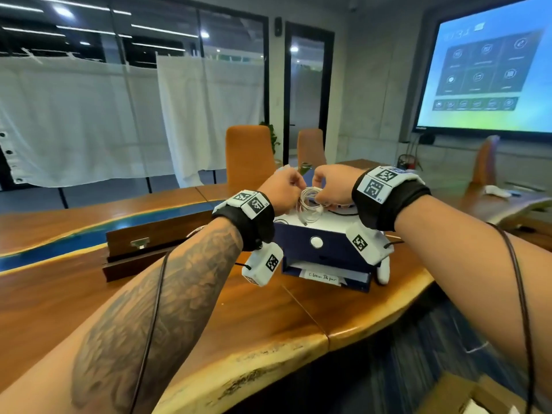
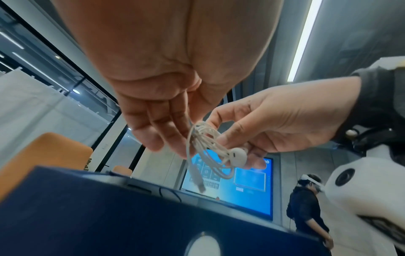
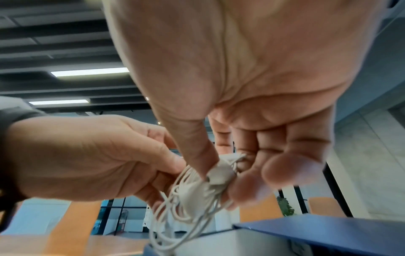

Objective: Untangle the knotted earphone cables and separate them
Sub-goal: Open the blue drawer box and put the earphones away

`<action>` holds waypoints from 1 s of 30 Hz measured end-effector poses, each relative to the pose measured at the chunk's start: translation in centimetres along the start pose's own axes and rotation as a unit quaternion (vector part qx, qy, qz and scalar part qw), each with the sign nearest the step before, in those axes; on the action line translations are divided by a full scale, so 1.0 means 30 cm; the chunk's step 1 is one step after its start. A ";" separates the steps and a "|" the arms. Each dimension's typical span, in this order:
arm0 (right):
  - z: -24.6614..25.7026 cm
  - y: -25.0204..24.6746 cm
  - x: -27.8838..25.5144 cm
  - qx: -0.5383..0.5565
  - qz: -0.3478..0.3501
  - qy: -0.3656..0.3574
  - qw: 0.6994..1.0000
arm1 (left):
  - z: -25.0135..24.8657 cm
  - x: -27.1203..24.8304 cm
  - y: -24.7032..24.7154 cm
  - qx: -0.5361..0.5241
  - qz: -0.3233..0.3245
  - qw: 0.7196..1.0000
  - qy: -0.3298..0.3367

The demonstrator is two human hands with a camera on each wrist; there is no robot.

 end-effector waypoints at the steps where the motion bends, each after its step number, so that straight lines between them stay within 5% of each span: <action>1: -0.020 0.017 0.017 -0.006 0.009 0.003 1.000 | 0.008 0.011 0.027 0.012 0.017 1.000 -0.002; 12: -0.075 0.155 0.193 -0.010 0.091 0.022 0.996 | 0.152 0.087 0.129 0.053 0.048 0.996 -0.048; 17: -0.068 0.218 0.203 -0.066 0.158 0.030 0.985 | 0.184 0.089 0.182 0.082 0.149 0.984 -0.051; 21: -0.065 0.264 0.176 -0.088 0.204 0.040 0.974 | 0.195 0.078 0.194 0.097 0.162 0.981 -0.043; 30: -0.059 0.162 0.122 -0.179 0.088 0.002 0.980 | 0.147 0.037 0.137 0.061 0.158 0.985 -0.010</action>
Point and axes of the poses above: each hand's wrist, its own x-axis towards the middle knuckle, its own y-axis out of the palm, z = x × y, the point moved 9 cm from there along x, towards the middle knuckle, and after that the axes turned 15 degrees about y, right-handed, at the moved point
